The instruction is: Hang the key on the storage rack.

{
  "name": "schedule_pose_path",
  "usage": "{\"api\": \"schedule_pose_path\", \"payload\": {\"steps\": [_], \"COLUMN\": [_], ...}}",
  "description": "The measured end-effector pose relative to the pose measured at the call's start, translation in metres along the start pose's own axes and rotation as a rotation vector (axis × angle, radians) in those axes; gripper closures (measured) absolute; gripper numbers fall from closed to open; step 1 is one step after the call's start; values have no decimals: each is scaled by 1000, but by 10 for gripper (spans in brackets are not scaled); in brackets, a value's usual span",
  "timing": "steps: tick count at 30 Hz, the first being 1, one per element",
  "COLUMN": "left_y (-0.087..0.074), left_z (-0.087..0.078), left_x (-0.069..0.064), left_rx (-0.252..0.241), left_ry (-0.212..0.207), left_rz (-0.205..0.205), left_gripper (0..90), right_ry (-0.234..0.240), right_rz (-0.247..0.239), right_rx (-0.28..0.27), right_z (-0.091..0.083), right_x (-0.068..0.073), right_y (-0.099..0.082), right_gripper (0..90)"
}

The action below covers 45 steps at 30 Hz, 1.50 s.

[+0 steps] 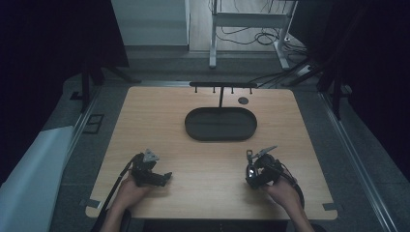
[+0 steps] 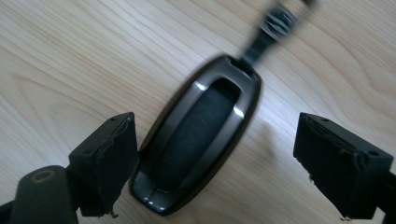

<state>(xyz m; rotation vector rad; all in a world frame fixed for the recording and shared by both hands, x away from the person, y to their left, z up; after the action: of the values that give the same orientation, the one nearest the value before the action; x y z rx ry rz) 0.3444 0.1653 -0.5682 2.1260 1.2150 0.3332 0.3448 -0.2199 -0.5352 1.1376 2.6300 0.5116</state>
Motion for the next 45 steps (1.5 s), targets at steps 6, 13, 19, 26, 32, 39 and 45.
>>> {"api": "schedule_pose_path", "payload": {"steps": [6,13,19,26,32,39,45], "left_y": [0,0,0,0,0,0,0], "left_z": [0,0,0,0,0,0,0], "left_x": [0,0,0,0,0,0,0], "left_rx": [0,3,2,2,2,2,2], "left_ry": [0,0,0,0,0,0,0], "left_rz": [0,0,0,0,0,0,0], "left_gripper": [0,0,0,0,0,0,0], "right_ry": [31,59,107,95,111,105,109], "right_rz": [23,3,-15,-68,-91,-100,-93], "right_rx": [66,170,336,336,304,261,232], "right_z": [-1,2,11,11,5,-11,-24], "right_x": [-6,-6,-9,-13,-17,-24,-30], "right_y": [-1,15,18,21,21,27,37], "right_gripper": [296,423,456,486,487,489,489]}}
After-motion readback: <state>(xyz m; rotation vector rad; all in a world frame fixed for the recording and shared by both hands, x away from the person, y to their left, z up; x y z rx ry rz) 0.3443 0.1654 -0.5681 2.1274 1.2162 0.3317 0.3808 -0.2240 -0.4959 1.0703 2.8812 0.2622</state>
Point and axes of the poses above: each handheld gripper's, and its own axes: z roughly forward along the jaws, y roughly out of its top, x roughly to its left, the point moved 6 cm from there along z, roughly forward along the jaws, and after that the axes turned 6 degrees about -z, right-handed, at the moved point
